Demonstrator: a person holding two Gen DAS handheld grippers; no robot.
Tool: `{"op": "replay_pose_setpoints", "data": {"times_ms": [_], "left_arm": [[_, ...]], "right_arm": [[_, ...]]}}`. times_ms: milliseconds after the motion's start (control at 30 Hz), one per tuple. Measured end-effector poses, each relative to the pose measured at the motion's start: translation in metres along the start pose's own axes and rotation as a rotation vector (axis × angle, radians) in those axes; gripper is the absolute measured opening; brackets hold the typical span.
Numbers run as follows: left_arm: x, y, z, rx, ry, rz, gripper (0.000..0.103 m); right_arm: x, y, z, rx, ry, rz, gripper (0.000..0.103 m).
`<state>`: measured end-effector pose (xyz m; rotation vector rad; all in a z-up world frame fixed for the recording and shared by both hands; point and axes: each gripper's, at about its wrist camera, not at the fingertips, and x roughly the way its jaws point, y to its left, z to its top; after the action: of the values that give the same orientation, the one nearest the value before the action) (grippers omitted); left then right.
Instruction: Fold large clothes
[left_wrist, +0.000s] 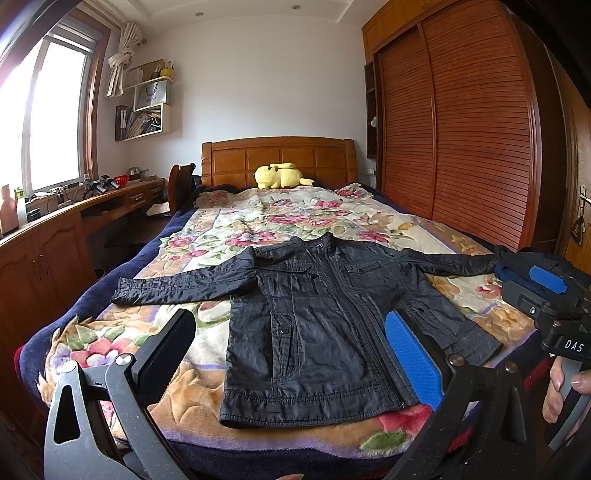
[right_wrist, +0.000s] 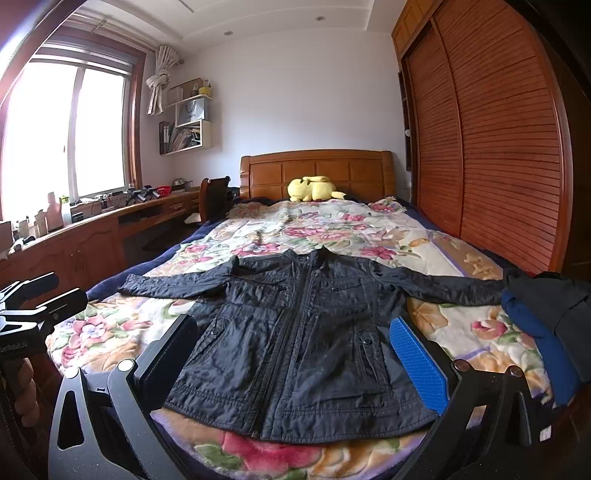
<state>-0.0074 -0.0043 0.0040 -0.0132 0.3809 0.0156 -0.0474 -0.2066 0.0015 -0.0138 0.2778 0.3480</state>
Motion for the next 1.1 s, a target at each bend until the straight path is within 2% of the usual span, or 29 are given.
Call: {"op": "replay_pose_setpoints", "data": {"times_ms": [1100], "left_arm": [[-0.0018,-0.0037,0.0052,0.006,-0.006,0.001,0.103]], "right_arm": [[-0.0008,-0.0004,0.0006,0.009,0.002,0.004,0.103]]}}
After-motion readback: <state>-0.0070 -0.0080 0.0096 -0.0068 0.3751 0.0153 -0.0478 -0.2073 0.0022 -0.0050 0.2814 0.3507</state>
